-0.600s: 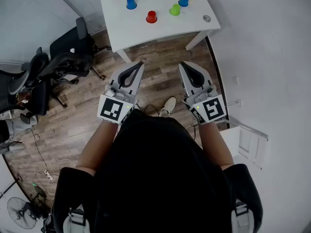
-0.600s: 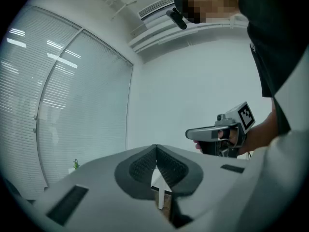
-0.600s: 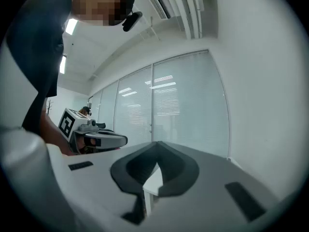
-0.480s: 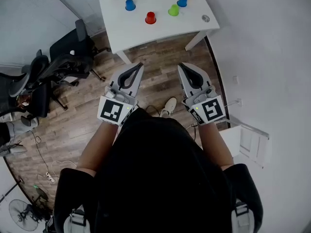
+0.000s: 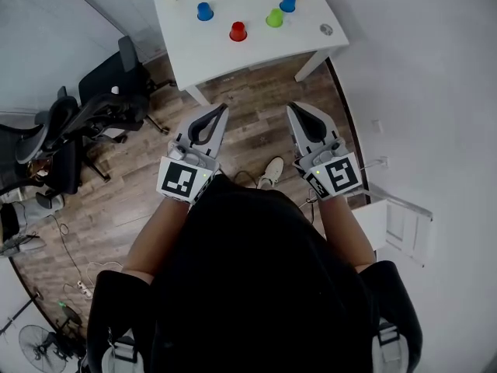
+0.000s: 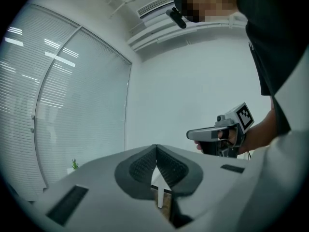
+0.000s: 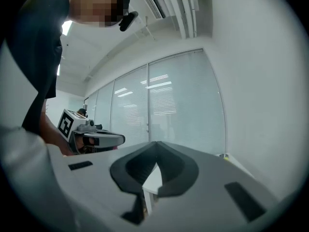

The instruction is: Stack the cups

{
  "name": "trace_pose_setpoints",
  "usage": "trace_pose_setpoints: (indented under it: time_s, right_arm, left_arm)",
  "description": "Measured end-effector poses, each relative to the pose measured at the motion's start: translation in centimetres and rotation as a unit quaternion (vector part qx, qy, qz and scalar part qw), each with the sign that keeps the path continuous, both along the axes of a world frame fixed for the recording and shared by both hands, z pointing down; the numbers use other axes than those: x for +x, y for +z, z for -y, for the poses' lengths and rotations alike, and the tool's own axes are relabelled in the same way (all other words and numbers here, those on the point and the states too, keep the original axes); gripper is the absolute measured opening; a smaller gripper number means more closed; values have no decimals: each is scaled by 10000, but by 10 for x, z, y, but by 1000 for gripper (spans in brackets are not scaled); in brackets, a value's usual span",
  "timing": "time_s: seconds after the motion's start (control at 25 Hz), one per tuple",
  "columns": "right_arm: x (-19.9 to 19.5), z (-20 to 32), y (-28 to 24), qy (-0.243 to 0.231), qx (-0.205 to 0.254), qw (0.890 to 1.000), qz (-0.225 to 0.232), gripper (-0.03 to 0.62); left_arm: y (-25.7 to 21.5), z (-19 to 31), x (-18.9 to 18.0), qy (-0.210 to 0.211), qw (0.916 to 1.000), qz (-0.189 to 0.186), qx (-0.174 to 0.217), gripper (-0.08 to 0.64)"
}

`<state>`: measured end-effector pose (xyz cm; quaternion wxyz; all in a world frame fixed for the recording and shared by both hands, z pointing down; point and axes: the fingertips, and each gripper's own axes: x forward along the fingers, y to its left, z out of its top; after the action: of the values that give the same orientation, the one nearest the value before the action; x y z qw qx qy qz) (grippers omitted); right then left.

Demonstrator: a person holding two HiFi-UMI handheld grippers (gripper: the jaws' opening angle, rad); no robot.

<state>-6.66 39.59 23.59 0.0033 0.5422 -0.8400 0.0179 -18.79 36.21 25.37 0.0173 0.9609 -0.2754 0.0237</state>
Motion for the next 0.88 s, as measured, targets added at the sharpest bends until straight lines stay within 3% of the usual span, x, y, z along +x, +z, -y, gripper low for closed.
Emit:
trace_pose_setpoints:
  time_s: [0.48, 0.56, 0.6, 0.72, 0.8, 0.88]
  right_arm:
    - [3, 1, 1, -211, 21, 9997, 80, 5]
    - [3, 0, 0, -255, 127, 9996, 69, 18]
    - [4, 1, 0, -250, 164, 9995, 50, 54]
    - [8, 6, -2, -222, 208, 9995, 47, 241]
    - [10, 9, -4, -193, 219, 9996, 34, 320]
    - [14, 10, -5, -183, 204, 9996, 22, 358]
  left_arm:
    - [4, 1, 1, -84, 10000, 11, 18, 11]
    - [3, 3, 0, -141, 9999, -6, 49, 45]
    - [4, 4, 0, -155, 9999, -22, 37, 77]
    - [9, 9, -1, -192, 9998, -26, -57, 274]
    - [8, 13, -1, -231, 9997, -54, -66, 327]
    - [4, 15, 1, -247, 9997, -68, -34, 362]
